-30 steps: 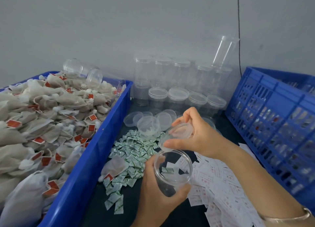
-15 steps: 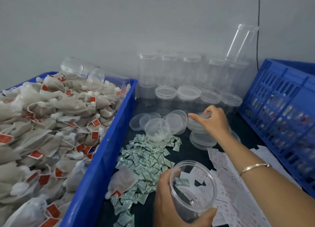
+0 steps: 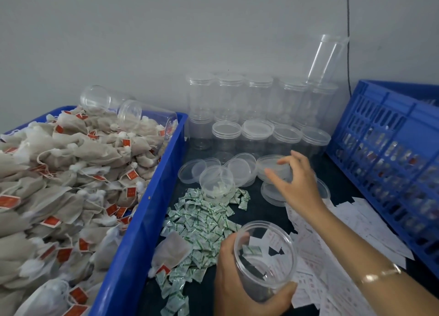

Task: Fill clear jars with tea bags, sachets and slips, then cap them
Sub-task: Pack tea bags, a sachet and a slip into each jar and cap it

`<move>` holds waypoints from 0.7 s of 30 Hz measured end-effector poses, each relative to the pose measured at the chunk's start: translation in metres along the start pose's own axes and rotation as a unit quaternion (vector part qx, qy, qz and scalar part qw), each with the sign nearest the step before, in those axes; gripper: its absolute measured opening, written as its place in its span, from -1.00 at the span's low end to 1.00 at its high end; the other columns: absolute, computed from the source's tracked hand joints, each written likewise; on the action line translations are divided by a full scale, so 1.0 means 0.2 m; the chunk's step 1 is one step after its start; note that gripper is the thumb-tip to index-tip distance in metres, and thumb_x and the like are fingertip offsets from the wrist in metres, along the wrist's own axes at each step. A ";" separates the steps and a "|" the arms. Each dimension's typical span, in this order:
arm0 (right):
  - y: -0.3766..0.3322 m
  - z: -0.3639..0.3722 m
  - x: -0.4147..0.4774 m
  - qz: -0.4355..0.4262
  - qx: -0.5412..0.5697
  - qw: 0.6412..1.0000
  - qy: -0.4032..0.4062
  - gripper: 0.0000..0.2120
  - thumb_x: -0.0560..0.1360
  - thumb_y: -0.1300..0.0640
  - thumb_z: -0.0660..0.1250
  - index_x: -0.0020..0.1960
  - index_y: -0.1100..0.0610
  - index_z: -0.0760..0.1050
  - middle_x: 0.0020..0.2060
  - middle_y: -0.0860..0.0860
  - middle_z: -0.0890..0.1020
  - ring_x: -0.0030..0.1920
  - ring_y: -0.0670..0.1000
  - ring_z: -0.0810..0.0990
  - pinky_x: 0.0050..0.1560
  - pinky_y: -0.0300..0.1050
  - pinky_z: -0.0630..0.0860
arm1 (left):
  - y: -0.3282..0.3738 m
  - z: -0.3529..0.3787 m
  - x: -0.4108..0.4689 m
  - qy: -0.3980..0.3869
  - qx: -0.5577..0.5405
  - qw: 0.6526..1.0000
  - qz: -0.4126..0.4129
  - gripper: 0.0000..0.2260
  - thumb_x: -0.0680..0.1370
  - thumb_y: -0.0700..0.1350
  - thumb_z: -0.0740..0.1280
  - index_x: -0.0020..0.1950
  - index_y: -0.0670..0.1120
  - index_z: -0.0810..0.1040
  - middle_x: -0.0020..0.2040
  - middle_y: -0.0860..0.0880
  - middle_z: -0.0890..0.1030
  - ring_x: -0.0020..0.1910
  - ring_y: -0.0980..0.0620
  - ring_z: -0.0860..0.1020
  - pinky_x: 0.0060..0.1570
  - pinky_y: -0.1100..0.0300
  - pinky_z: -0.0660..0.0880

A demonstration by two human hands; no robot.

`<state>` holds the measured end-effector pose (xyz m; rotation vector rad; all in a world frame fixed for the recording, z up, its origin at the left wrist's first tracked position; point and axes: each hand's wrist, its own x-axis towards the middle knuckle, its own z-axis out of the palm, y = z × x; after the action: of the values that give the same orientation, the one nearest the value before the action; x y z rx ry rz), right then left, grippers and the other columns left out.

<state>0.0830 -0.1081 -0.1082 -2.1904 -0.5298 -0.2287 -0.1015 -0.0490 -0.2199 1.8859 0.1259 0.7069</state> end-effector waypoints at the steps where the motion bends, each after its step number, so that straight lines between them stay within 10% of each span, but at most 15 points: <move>1: -0.02 -0.03 -0.09 -0.007 0.023 0.999 -0.027 -0.75 0.50 -0.15 0.41 0.07 -0.04 0.50 0.39 -0.16 0.32 0.41 -0.20 0.24 0.28 -0.17 0.17 | 0.09 -0.08 0.00 0.005 0.011 0.999 0.036 -0.19 0.16 0.11 0.64 0.34 0.18 0.36 0.20 0.13 0.54 0.12 0.03 0.60 0.02 0.06 0.59; 5: -0.10 -0.12 -0.47 0.025 0.209 0.965 -0.155 -0.57 0.38 -0.54 0.21 0.10 -0.33 0.52 0.24 -0.45 0.47 0.23 -0.48 0.40 0.13 -0.39 0.30 | 0.18 -0.15 0.05 0.063 -0.070 0.994 0.047 -0.24 0.23 0.10 0.61 0.36 0.09 0.37 0.21 0.06 0.54 0.18 0.04 0.56 0.07 0.31 0.51; 8: -0.12 -0.10 -0.70 0.011 0.300 0.928 -0.220 -0.35 0.38 -0.50 0.24 0.34 -0.15 0.45 0.26 -0.25 0.57 0.29 -0.24 0.52 0.15 -0.36 0.47 | 0.19 -0.12 0.01 0.065 -0.092 0.993 0.030 -0.28 0.25 0.16 0.57 0.33 0.24 0.33 0.23 0.18 0.50 0.23 0.13 0.52 0.09 0.42 0.45; 15: -0.10 0.02 -0.83 -0.035 0.312 0.940 -0.132 -0.14 0.19 -0.01 0.66 0.40 0.01 0.35 0.19 -0.18 0.58 0.29 -0.12 0.53 0.20 -0.35 0.47 | 0.31 -0.33 0.04 -0.132 -0.039 0.986 -0.090 -0.18 0.25 -0.01 0.58 0.16 0.62 0.15 0.21 0.51 0.39 0.26 0.40 0.40 0.14 0.54 0.35; 18: -0.09 0.08 -0.86 -0.045 0.312 0.945 -0.093 -0.14 0.18 -0.12 0.65 0.38 -0.11 0.33 0.19 -0.22 0.56 0.30 -0.13 0.51 0.23 -0.35 0.45 | 0.46 -0.56 0.08 -0.223 0.170 0.952 -0.119 0.04 0.30 0.21 0.52 0.50 0.30 -0.19 0.37 0.43 0.02 0.43 0.35 0.04 0.42 0.30 0.09; 21: -0.08 0.10 -0.88 -0.050 0.330 0.940 -0.077 -0.15 0.17 -0.30 0.61 0.36 -0.28 0.30 0.24 -0.17 0.53 0.33 -0.11 0.49 0.27 -0.36 0.40 | 0.62 -0.81 0.22 -0.128 0.204 0.970 -0.042 -0.33 0.37 0.27 0.35 0.41 0.28 0.15 0.26 0.57 0.16 0.21 0.63 0.19 0.25 0.42 0.29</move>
<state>-0.0822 -0.1350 -0.1688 -1.5326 -0.6901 0.0679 -0.1789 0.0463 -0.0510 2.3329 0.1965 0.3908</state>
